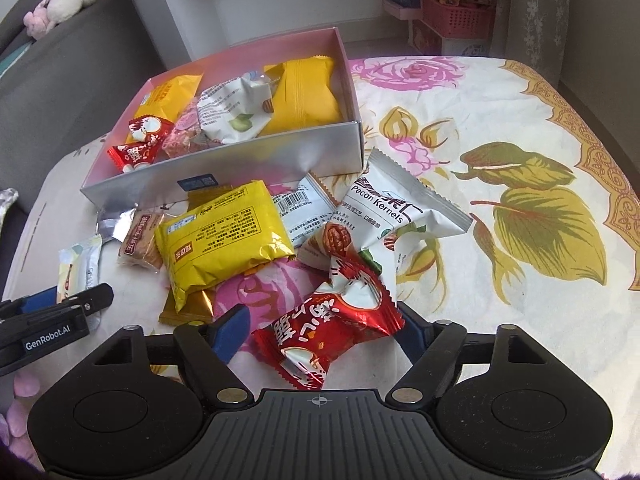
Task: Organize snacks
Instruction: 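Grasp the pale green cake packet with the left tool while the right tool grasps a red candy, then carry both snacks into the pink box and open both tools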
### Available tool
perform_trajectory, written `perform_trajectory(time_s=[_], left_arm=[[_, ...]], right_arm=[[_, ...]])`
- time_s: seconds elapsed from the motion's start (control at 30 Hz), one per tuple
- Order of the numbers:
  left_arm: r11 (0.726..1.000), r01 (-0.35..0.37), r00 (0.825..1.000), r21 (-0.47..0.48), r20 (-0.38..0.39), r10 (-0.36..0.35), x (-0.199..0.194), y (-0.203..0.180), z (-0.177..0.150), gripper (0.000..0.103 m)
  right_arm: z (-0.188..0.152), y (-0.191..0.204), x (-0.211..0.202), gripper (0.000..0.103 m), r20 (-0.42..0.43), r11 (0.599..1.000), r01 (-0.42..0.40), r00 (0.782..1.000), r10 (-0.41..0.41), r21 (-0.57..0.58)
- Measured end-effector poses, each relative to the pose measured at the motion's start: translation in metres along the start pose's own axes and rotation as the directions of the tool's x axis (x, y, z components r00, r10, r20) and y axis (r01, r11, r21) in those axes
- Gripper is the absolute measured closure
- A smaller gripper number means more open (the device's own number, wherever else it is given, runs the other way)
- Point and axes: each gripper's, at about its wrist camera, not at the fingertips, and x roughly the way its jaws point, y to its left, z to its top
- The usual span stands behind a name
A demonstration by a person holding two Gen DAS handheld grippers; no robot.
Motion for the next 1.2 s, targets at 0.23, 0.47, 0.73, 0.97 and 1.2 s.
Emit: perform_trajectory(time_s=[0.23, 0.47, 0.73, 0.97, 1.2], left_arm=[[0.999, 0.021, 1.000, -0.035, -0.009, -0.021, -0.001, 0.005, 0.002, 0.059], [0.991, 0.083, 0.996, -0.101, -0.010, -0.084, -0.010, 0.009, 0.007, 0.059], [0.985, 0.114, 0.993, -0.132, 0.029, -0.111, -0.023, 0.013, 0.014, 0.059], [0.976, 0.143, 0.989, -0.165, 0.070, -0.133, -0.032, 0.012, 0.026, 0.059], [0.955, 0.187, 0.980, -0.229, 0.116, -0.164, -0.039, 0.005, 0.038, 0.059]], right_arm=[[0.001, -0.003, -0.005, 0.061, -0.012, 0.998, -0.062, 0.998, 0.062, 0.001], [0.006, -0.007, -0.022, 0.061, 0.018, 0.992, -0.123, 0.992, 0.123, 0.013], [0.013, -0.010, -0.030, 0.061, 0.039, 0.987, -0.153, 0.988, 0.151, 0.044], [0.028, -0.014, -0.041, 0.061, 0.082, 0.978, -0.187, 0.980, 0.180, 0.091], [0.045, -0.013, -0.047, 0.061, 0.144, 0.962, -0.223, 0.969, 0.200, 0.161]])
